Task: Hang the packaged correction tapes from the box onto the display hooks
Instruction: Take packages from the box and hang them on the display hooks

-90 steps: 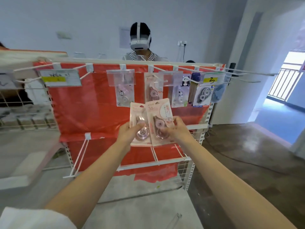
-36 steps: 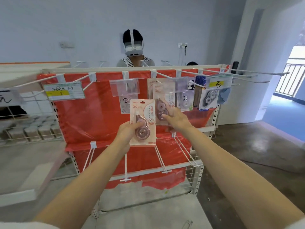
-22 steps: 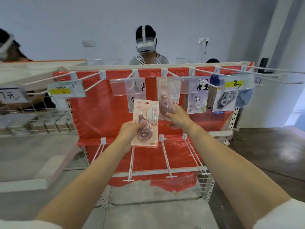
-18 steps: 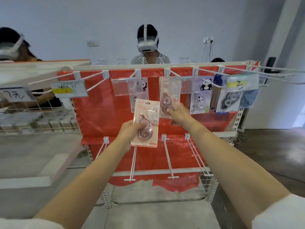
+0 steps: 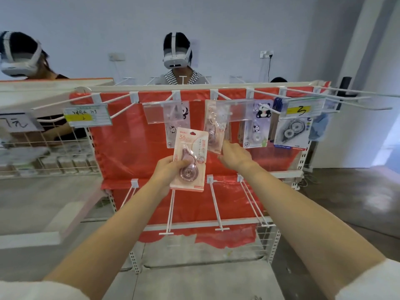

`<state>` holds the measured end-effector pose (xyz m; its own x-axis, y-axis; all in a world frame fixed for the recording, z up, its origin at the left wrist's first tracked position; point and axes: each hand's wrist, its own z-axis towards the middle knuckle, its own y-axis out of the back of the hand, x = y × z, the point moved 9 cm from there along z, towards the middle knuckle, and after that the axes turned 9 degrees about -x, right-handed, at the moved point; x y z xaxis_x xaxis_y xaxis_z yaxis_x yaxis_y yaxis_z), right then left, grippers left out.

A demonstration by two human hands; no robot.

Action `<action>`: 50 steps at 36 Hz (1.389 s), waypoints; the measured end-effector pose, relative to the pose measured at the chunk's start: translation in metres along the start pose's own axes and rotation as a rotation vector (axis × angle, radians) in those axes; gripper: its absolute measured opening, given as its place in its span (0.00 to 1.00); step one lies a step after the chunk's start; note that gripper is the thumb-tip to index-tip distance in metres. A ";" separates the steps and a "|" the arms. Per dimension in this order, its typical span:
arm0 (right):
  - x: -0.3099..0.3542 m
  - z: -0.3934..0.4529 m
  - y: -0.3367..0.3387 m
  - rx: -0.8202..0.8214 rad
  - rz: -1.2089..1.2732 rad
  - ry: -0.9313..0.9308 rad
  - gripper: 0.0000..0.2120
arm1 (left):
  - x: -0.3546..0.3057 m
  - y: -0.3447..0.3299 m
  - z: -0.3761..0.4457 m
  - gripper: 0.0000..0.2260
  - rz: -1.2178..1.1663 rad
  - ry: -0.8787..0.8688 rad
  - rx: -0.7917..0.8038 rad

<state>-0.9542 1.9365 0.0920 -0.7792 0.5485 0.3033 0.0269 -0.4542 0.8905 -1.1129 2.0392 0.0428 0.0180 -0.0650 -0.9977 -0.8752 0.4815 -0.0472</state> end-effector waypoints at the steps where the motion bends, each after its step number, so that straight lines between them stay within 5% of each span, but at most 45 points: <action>1: 0.000 -0.003 0.000 0.004 -0.059 0.021 0.18 | 0.000 -0.003 -0.001 0.09 -0.002 -0.003 0.006; 6: 0.009 -0.021 0.005 0.025 -0.124 0.130 0.12 | -0.001 -0.014 -0.004 0.05 -0.031 -0.023 0.001; 11: 0.017 -0.043 0.009 0.095 0.099 0.199 0.17 | -0.001 -0.029 -0.004 0.04 -0.135 -0.012 0.040; 18: 0.013 -0.072 0.010 0.285 0.727 -0.100 0.13 | -0.008 -0.046 -0.017 0.05 -0.226 -0.020 0.096; 21: 0.015 -0.080 0.009 0.347 0.909 -0.180 0.21 | -0.011 -0.053 -0.026 0.11 -0.240 -0.029 0.155; 39: -0.011 -0.088 0.045 -0.095 0.961 -0.173 0.26 | -0.020 -0.071 -0.057 0.08 0.132 -0.244 0.339; 43: -0.019 -0.090 0.043 -0.060 0.994 -0.199 0.36 | -0.023 -0.076 -0.064 0.02 0.229 -0.322 0.397; 46: -0.022 -0.091 0.039 -0.028 1.046 -0.208 0.24 | -0.021 -0.078 -0.067 0.04 0.369 -0.417 0.418; 50: -0.026 -0.087 0.039 -0.042 1.019 -0.214 0.24 | -0.022 -0.077 -0.067 0.08 0.506 -0.524 0.370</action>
<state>-0.9874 1.8431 0.0887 -0.2717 0.0024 0.9624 0.5850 -0.7936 0.1671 -1.0780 1.9450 0.0715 -0.0333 0.6106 -0.7912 -0.6235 0.6060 0.4940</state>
